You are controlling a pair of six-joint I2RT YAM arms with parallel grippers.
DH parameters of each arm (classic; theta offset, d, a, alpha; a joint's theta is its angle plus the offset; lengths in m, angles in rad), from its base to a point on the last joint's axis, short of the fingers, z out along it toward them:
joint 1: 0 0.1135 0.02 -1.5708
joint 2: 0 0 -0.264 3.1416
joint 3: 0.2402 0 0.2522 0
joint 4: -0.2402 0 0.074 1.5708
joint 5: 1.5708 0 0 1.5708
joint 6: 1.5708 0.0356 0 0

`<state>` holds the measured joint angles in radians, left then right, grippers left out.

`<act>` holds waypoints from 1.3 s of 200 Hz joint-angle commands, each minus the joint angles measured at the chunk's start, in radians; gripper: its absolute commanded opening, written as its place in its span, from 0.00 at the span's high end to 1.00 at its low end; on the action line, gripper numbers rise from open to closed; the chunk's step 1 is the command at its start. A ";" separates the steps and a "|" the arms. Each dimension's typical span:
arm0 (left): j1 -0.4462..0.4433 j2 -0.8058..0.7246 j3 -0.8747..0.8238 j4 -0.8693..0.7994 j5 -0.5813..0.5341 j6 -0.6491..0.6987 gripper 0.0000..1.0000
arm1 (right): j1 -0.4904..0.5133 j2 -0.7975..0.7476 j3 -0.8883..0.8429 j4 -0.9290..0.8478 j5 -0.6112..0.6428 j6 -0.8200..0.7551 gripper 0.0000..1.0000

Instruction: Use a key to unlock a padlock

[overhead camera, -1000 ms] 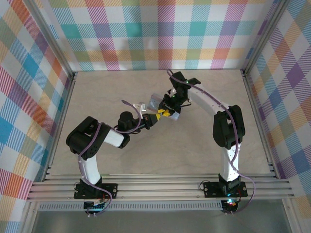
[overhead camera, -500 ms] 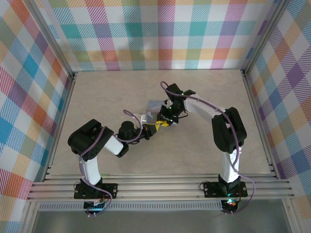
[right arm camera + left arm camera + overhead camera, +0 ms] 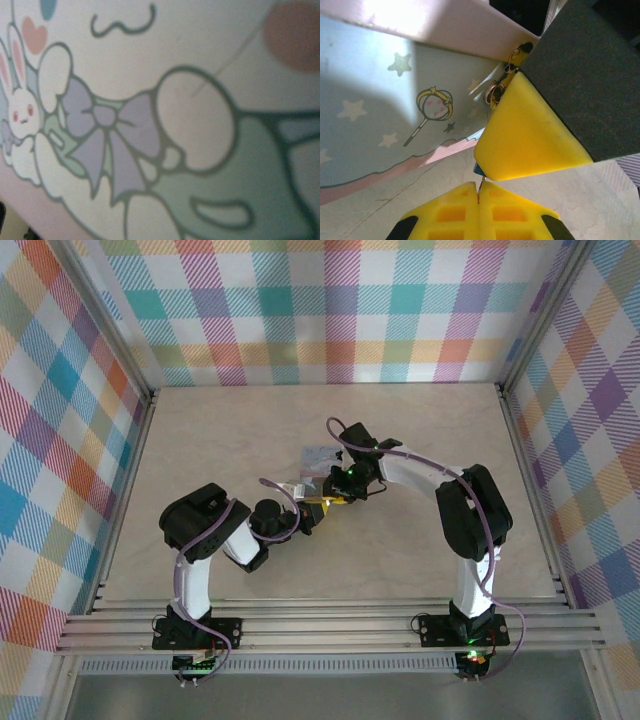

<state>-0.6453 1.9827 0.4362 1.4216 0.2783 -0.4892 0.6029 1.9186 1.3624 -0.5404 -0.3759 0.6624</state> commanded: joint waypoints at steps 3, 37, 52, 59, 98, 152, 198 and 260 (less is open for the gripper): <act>-0.037 0.039 -0.011 -0.070 0.024 0.026 1.00 | 0.003 0.079 -0.030 -0.021 -0.122 0.064 0.88; -0.037 0.057 -0.013 -0.070 0.023 0.026 1.00 | 0.001 0.096 -0.020 -0.039 -0.113 0.060 0.79; -0.037 0.063 -0.011 -0.070 0.026 0.026 1.00 | 0.001 0.101 -0.017 -0.044 -0.111 0.059 0.75; -0.037 0.064 -0.011 -0.070 0.025 0.026 1.00 | 0.000 0.103 -0.017 -0.046 -0.112 0.059 0.73; -0.037 0.076 -0.002 -0.071 0.018 0.025 1.00 | -0.003 0.117 -0.017 -0.054 -0.116 0.059 0.69; -0.037 0.082 -0.011 -0.077 -0.023 0.015 1.00 | -0.005 0.113 -0.018 -0.058 -0.112 0.056 0.64; -0.037 0.059 -0.017 -0.122 -0.055 0.003 1.00 | -0.004 0.025 -0.072 0.050 -0.087 0.129 0.54; -0.030 -0.054 0.001 -0.322 -0.053 0.024 1.00 | -0.005 -0.059 -0.155 0.230 -0.058 0.266 0.48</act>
<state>-0.6662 1.9572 0.4431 1.2968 0.2180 -0.4805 0.5953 1.8954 1.2533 -0.3504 -0.4202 0.8295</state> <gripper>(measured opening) 0.045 0.509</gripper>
